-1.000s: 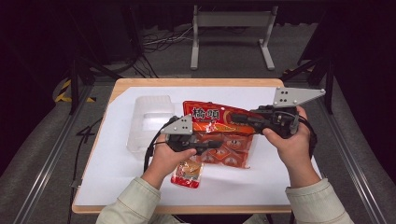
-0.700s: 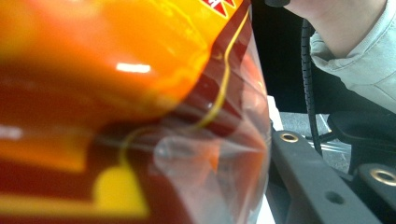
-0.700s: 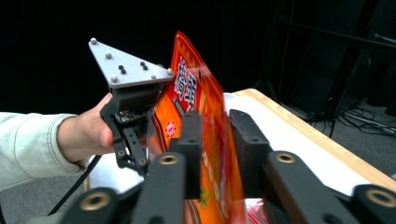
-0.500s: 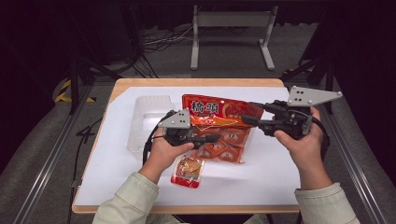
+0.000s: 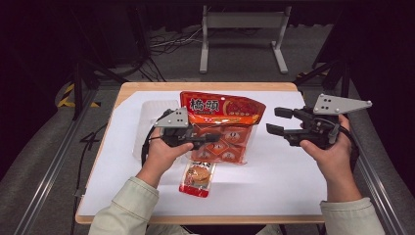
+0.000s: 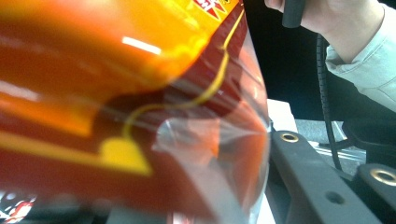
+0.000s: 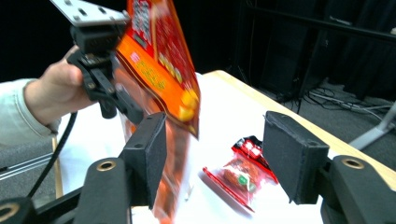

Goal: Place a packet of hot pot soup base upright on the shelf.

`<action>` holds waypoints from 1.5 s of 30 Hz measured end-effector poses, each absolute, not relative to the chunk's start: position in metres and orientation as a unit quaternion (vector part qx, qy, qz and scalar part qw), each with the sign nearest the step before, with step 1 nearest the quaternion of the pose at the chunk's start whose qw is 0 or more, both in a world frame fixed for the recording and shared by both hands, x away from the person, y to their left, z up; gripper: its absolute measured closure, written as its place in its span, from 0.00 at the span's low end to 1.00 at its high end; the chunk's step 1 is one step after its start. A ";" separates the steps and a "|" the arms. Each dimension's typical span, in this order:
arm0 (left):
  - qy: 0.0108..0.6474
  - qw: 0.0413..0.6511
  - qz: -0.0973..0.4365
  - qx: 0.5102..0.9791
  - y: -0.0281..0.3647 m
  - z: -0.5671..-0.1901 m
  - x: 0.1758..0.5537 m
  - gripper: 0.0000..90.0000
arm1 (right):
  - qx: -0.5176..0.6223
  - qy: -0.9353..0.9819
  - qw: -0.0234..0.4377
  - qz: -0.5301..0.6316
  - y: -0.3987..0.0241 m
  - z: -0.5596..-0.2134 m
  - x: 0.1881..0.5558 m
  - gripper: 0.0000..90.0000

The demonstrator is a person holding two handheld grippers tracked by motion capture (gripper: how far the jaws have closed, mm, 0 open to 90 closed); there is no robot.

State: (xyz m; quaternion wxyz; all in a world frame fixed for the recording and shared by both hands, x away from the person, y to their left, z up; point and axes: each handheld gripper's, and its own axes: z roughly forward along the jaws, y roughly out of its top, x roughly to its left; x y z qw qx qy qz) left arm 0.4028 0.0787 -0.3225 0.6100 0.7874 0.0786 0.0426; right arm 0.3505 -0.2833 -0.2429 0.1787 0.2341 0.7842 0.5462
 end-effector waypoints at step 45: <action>0.114 0.614 0.103 0.774 0.144 -0.257 0.425 0.78 | 0.347 0.813 0.217 0.415 -0.306 -0.269 0.372 0.43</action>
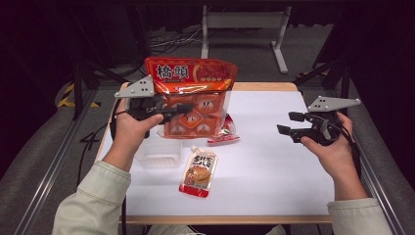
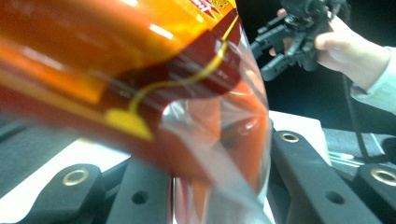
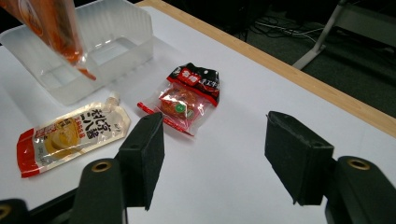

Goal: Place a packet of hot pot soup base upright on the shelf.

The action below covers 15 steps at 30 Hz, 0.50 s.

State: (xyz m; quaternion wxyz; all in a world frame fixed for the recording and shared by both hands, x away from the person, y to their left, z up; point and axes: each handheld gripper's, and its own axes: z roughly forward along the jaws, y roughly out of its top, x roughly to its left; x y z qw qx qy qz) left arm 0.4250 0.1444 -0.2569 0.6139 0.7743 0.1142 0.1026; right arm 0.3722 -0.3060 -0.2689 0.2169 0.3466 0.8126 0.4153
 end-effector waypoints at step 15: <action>0.156 0.602 0.154 0.768 0.163 -0.257 0.448 0.78 | 0.361 0.810 0.218 0.408 -0.308 -0.277 0.374 0.42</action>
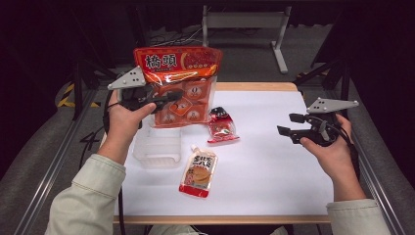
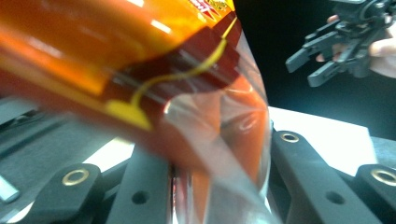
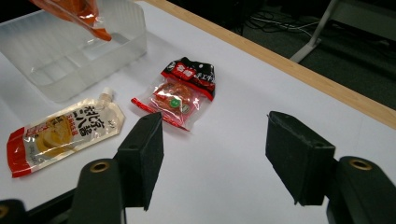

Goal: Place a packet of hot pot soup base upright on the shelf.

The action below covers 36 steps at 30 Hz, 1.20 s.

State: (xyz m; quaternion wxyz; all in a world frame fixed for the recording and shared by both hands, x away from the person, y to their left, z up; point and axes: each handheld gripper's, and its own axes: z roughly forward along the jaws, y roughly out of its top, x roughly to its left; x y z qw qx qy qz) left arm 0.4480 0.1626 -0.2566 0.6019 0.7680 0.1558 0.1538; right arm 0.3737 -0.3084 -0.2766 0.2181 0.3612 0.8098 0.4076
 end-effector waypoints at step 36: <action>0.259 0.592 0.217 0.732 0.190 -0.289 0.486 0.78 | 0.367 0.805 0.219 0.411 -0.313 -0.287 0.377 0.42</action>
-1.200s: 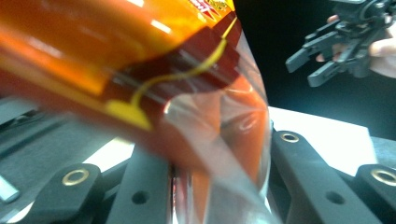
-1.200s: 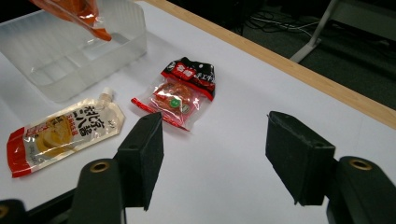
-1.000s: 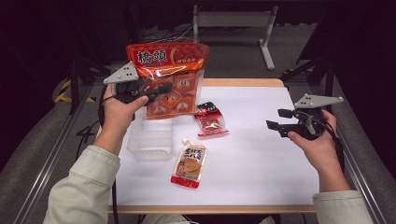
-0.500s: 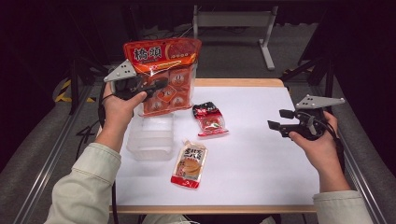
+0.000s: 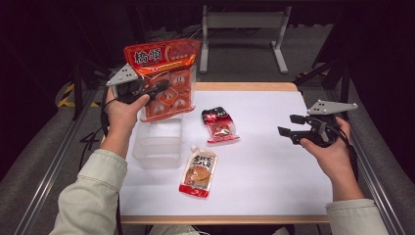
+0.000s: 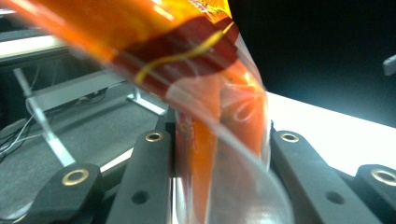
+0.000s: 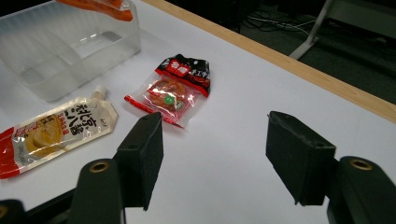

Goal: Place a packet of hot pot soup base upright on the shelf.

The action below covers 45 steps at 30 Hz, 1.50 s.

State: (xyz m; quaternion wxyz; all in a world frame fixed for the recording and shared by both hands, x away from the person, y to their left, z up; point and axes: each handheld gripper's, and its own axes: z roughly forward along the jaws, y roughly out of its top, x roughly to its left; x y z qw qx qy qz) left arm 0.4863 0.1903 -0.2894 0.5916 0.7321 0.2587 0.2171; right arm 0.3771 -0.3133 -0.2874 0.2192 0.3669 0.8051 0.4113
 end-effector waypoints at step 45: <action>0.345 0.551 0.237 0.722 0.193 -0.328 0.495 0.78 | 0.353 0.815 0.210 0.408 -0.310 -0.299 0.378 0.41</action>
